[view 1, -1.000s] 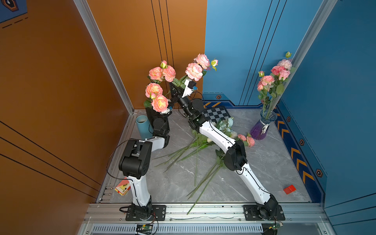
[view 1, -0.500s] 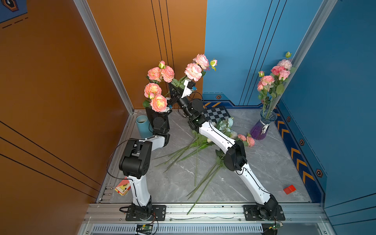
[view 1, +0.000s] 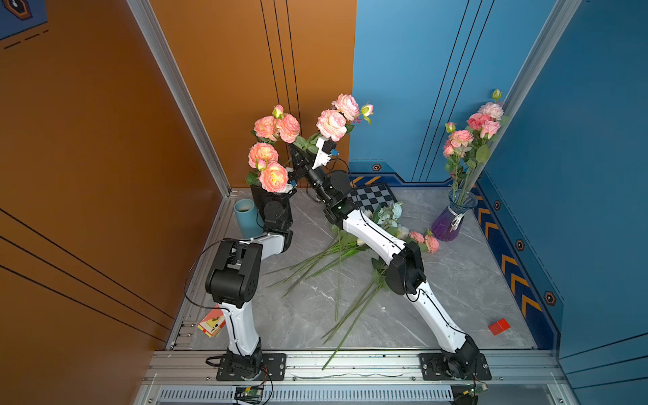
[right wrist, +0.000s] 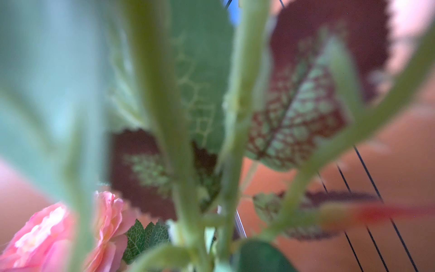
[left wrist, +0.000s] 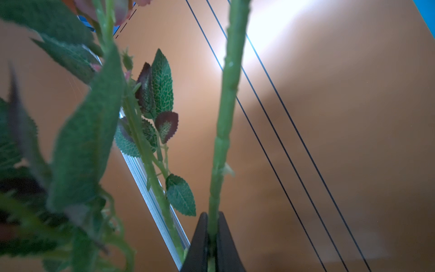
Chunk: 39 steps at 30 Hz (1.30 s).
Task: Place the pink flowers into the vase
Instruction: Place the flower in the vase.
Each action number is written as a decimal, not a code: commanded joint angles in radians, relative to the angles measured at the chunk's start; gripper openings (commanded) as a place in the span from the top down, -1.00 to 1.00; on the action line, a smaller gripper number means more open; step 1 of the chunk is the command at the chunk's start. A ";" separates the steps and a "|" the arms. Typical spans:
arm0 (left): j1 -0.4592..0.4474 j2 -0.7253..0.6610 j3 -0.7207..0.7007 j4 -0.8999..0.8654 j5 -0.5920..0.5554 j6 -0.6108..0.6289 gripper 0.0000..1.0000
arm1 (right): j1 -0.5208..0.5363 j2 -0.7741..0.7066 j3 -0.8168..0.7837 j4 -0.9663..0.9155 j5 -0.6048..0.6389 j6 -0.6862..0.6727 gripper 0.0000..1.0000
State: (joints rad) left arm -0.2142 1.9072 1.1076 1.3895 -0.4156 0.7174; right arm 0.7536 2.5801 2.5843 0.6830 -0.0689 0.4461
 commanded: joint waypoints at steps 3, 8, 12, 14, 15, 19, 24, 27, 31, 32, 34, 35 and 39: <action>0.000 0.013 0.032 0.021 -0.042 0.002 1.00 | 0.006 -0.055 -0.027 0.038 -0.029 0.001 0.62; -0.002 0.017 0.041 0.021 -0.075 0.001 1.00 | 0.000 -0.078 -0.063 0.059 -0.029 0.006 0.36; -0.004 0.020 0.050 0.017 -0.093 0.001 1.00 | -0.007 -0.098 -0.094 0.078 -0.032 0.016 0.09; -0.004 0.019 0.054 0.010 -0.095 -0.001 1.00 | -0.010 -0.110 -0.113 0.084 -0.035 0.019 -0.01; -0.005 0.019 0.055 0.008 -0.099 -0.002 1.00 | -0.013 -0.119 -0.125 0.090 -0.036 0.019 -0.05; -0.005 0.020 0.061 -0.007 -0.114 -0.014 1.00 | -0.022 -0.157 -0.190 0.120 -0.039 0.019 -0.33; -0.005 0.011 0.061 -0.033 -0.128 -0.044 1.00 | -0.037 -0.199 -0.254 0.150 -0.048 0.023 -0.64; -0.005 0.009 0.064 -0.046 -0.137 -0.058 1.00 | -0.044 -0.218 -0.287 0.174 -0.055 0.037 -0.77; -0.004 0.005 0.065 -0.062 -0.151 -0.072 1.00 | -0.046 -0.241 -0.334 0.197 -0.065 0.048 -0.93; -0.005 0.003 0.065 -0.074 -0.152 -0.075 1.00 | -0.046 -0.249 -0.350 0.203 -0.066 0.046 -0.99; -0.004 0.001 0.066 -0.087 -0.161 -0.091 1.00 | -0.046 -0.263 -0.379 0.214 -0.065 0.048 -1.00; -0.003 0.001 0.063 -0.090 -0.167 -0.099 1.00 | -0.046 -0.271 -0.394 0.222 -0.068 0.049 -1.00; 0.001 -0.005 0.059 -0.110 -0.173 -0.135 1.00 | -0.073 -0.296 -0.454 0.245 -0.075 0.056 -1.00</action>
State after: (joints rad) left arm -0.2169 1.9137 1.1412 1.2934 -0.5442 0.6266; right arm 0.7055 2.3398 2.1666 0.8688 -0.1139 0.4908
